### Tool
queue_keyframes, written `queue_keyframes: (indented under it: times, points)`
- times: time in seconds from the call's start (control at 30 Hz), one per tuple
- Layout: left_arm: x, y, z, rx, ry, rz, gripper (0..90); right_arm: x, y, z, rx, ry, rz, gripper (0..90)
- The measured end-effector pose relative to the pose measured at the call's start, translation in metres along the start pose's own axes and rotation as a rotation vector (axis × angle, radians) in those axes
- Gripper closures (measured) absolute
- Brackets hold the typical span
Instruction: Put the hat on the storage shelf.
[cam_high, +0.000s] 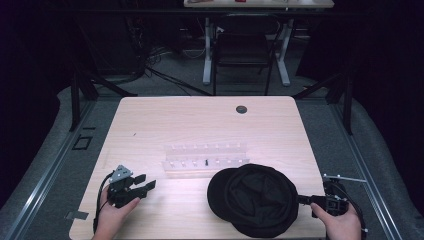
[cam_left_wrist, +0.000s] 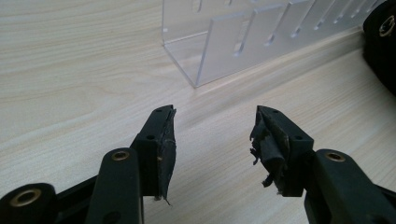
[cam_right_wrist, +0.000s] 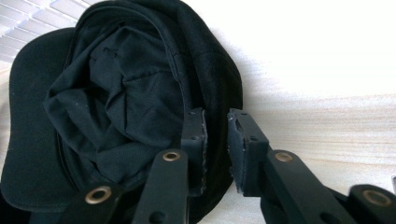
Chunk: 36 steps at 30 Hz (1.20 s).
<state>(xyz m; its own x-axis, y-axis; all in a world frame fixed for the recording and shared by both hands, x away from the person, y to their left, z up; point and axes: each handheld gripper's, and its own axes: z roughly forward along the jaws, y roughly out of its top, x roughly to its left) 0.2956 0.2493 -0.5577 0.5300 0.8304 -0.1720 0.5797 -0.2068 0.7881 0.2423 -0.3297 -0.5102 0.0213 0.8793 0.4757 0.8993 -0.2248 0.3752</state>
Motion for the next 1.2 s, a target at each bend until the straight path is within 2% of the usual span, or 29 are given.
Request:
queue_keyframes:
  times: [0.1, 0.13, 0.2, 0.23, 0.3, 0.33, 0.37, 0.43, 0.47, 0.5, 0.63, 0.7, 0.77, 0.9, 0.93, 1.17, 1.2]
  points:
    - [-0.001, 0.0, 0.001, 0.002, 0.002, 0.003, 48.8, 0.0, 0.001, 0.003, 0.014, 0.0, 0.003, 78.3]
    - [-0.001, 0.0, 0.001, 0.002, 0.001, 0.002, 48.8, -0.001, 0.003, 0.002, 0.038, -0.028, -0.019, 78.3]
    - [-0.002, 0.0, 0.001, 0.002, 0.002, 0.005, 48.7, -0.002, 0.005, 0.004, 0.047, -0.033, -0.022, 78.4]
    - [-0.002, 0.0, 0.001, 0.003, 0.001, 0.004, 48.8, -0.001, 0.005, 0.007, 0.034, -0.005, 0.002, 78.4]
    - [-0.002, 0.0, 0.002, 0.004, 0.001, 0.002, 48.7, -0.001, 0.006, 0.008, 0.037, -0.001, 0.004, 78.4]
    - [-0.003, 0.0, 0.002, 0.008, 0.0, 0.007, 48.7, -0.002, 0.009, 0.009, 0.077, -0.03, -0.015, 79.0]
    - [-0.003, 0.0, 0.002, 0.008, 0.0, 0.007, 48.7, -0.002, 0.009, 0.013, 0.062, -0.001, 0.005, 79.2]
    - [-0.004, 0.0, 0.002, 0.004, 0.002, 0.008, 48.7, -0.001, 0.01, 0.015, 0.07, 0.001, 0.01, 79.8]
    - [-0.004, 0.0, 0.002, 0.001, 0.002, 0.007, 48.7, -0.001, 0.012, 0.014, 0.103, -0.03, -0.013, 79.9]
    - [-0.004, 0.0, 0.002, 0.001, 0.003, 0.007, 48.7, 0.0, 0.013, 0.018, 0.1, -0.001, 0.001, 79.9]
    - [-0.003, 0.0, 0.001, 0.003, 0.002, 0.01, 48.7, -0.001, 0.014, 0.02, 0.134, -0.017, -0.004, 80.4]
    - [-0.003, 0.0, 0.001, 0.003, 0.006, 0.007, 48.7, -0.003, 0.015, 0.022, 0.146, 0.001, 0.023, 84.4]
    - [-0.002, 0.0, 0.001, 0.003, 0.006, 0.003, 48.7, -0.005, 0.016, 0.021, 0.169, 0.012, 0.031, 86.3]
    - [-0.002, 0.001, 0.001, 0.006, 0.005, 0.006, 48.7, -0.006, 0.02, 0.019, 0.21, -0.011, 0.016, 87.2]
    - [-0.003, 0.0, 0.001, 0.005, 0.004, 0.005, 48.7, -0.005, 0.02, 0.02, 0.19, 0.024, 0.038, 87.4]
    - [-0.003, 0.0, 0.002, 0.001, 0.009, 0.004, 48.7, 0.0, 0.028, 0.014, 0.229, 0.037, 0.025, 87.8]
    - [-0.003, 0.0, 0.002, 0.002, 0.007, 0.003, 48.7, 0.003, 0.031, 0.01, 0.241, 0.052, 0.02, 87.9]
